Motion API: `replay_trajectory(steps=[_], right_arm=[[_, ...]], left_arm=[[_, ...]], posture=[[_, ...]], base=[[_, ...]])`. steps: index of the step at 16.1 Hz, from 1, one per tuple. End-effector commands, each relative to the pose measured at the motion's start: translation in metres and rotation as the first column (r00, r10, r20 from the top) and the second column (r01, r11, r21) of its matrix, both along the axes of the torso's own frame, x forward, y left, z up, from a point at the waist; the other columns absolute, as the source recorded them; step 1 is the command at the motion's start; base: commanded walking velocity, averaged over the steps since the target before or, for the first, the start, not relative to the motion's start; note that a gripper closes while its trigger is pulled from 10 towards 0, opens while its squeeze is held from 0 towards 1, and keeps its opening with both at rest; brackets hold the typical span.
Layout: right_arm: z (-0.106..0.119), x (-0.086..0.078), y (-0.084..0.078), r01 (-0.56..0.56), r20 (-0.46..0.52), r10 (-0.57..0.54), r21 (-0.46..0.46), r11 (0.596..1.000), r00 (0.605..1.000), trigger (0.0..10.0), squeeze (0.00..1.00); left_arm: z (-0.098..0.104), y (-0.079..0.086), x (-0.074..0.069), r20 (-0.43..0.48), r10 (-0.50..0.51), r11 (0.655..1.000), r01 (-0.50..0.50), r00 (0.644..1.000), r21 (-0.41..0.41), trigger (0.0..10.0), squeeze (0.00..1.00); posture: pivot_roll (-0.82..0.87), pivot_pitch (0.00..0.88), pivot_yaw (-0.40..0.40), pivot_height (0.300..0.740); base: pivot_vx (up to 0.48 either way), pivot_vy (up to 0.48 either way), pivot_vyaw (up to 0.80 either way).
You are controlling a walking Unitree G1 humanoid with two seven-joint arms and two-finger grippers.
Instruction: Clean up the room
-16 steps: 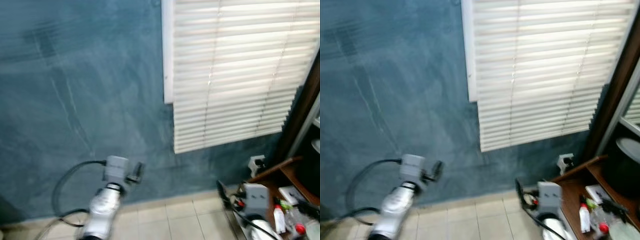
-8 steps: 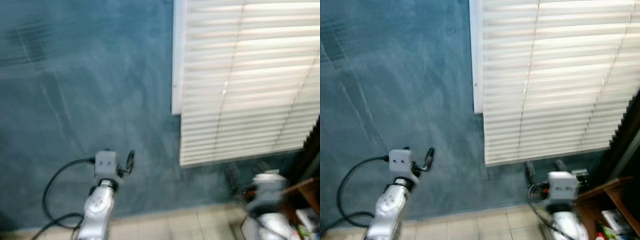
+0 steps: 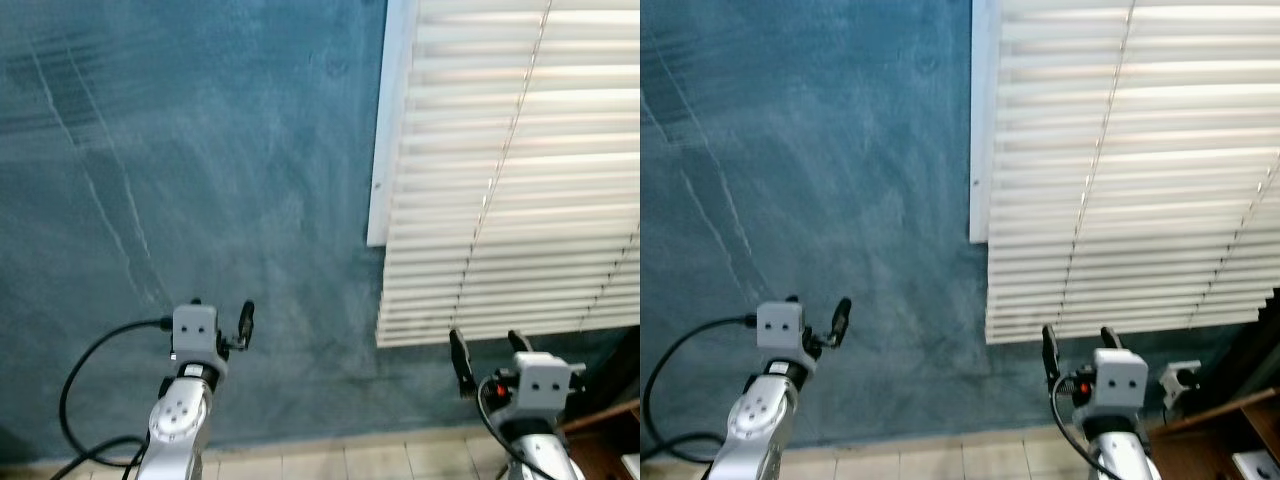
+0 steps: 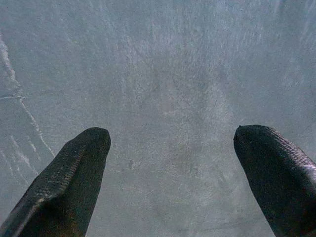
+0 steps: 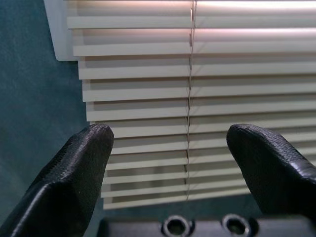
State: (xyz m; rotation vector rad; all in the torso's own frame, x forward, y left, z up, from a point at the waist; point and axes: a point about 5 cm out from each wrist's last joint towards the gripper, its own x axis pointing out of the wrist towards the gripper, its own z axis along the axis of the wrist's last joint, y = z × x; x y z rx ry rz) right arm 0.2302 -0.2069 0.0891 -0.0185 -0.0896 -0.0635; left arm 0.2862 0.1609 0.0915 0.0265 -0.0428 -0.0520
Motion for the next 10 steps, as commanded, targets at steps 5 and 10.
replay_trajectory(steps=[5, 10], right_arm=[[0.0030, 0.0000, 0.0010, -0.015, -0.010, 0.015, 0.027, 1.000, 1.000, 10.0, 0.00], [-0.0028, 0.0018, 0.0039, -0.050, -0.062, 0.053, 0.049, 0.998, 0.997, 10.0, 0.00]], left_arm=[[0.0073, -0.0059, -0.0038, 0.003, -0.022, 1.000, 0.022, 1.000, 0.014, 10.0, 0.00], [0.0033, -0.0084, -0.0036, -0.043, -0.035, 0.999, 0.036, 0.998, 0.016, 10.0, 0.00]], posture=[[-0.13, 0.000, 0.019, 0.740], [-0.12, 0.000, 0.016, 0.740]], base=[[0.000, 0.000, 0.00], [0.000, 0.000, 0.00]])
